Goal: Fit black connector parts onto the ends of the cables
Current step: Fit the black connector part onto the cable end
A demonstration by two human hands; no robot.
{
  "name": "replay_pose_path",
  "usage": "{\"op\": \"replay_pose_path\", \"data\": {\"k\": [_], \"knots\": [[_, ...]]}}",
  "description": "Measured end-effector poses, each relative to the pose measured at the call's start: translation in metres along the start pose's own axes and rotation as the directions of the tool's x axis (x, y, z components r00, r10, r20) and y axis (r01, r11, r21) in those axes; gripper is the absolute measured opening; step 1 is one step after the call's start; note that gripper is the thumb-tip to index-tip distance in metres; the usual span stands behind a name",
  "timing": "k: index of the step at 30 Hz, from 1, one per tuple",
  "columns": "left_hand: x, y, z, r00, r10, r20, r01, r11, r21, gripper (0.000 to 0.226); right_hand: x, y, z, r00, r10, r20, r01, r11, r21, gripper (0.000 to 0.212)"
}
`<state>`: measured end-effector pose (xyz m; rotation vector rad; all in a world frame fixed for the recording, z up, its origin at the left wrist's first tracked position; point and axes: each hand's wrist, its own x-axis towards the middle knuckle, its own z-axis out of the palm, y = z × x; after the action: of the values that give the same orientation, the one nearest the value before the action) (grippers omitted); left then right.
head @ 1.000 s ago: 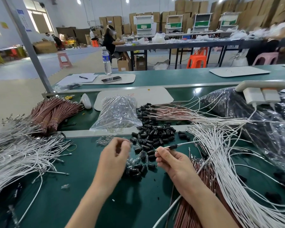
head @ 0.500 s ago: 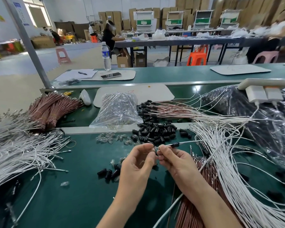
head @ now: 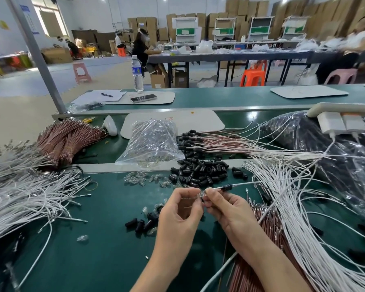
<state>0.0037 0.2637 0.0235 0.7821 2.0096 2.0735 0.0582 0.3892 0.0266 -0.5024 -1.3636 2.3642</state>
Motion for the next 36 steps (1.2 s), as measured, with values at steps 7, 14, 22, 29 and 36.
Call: {"op": "replay_pose_path", "data": {"k": [7, 14, 22, 29, 36], "knots": [[0.0006, -0.0002, 0.0012, 0.998, 0.031, -0.046, -0.033, 0.998, -0.047, 0.031, 0.0006, -0.0011, -0.0016, 1.0, -0.004, -0.014, 0.003, 1.0, -0.008, 0.032], [-0.0004, 0.0029, 0.0042, 0.999, 0.016, -0.032, -0.018, 0.998, -0.063, 0.027, -0.0021, -0.0027, -0.0012, 1.0, -0.019, 0.005, 0.019, 1.0, -0.019, 0.034], [-0.0002, -0.0021, 0.0076, 0.999, -0.01, 0.033, 0.008, 0.999, 0.037, 0.015, -0.0008, -0.0019, -0.0003, 0.999, -0.039, 0.017, 0.039, 0.999, -0.034, 0.029], [-0.0011, -0.003, 0.0064, 1.0, -0.018, -0.002, 0.018, 1.0, 0.0, 0.009, -0.0027, 0.0004, 0.001, 0.997, -0.071, -0.007, 0.069, 0.988, -0.138, 0.034], [-0.0015, -0.0053, 0.0074, 1.0, -0.006, -0.007, 0.006, 1.0, -0.013, 0.013, -0.0018, 0.0016, 0.0008, 0.997, -0.068, 0.027, 0.07, 0.991, -0.116, 0.043]]}}
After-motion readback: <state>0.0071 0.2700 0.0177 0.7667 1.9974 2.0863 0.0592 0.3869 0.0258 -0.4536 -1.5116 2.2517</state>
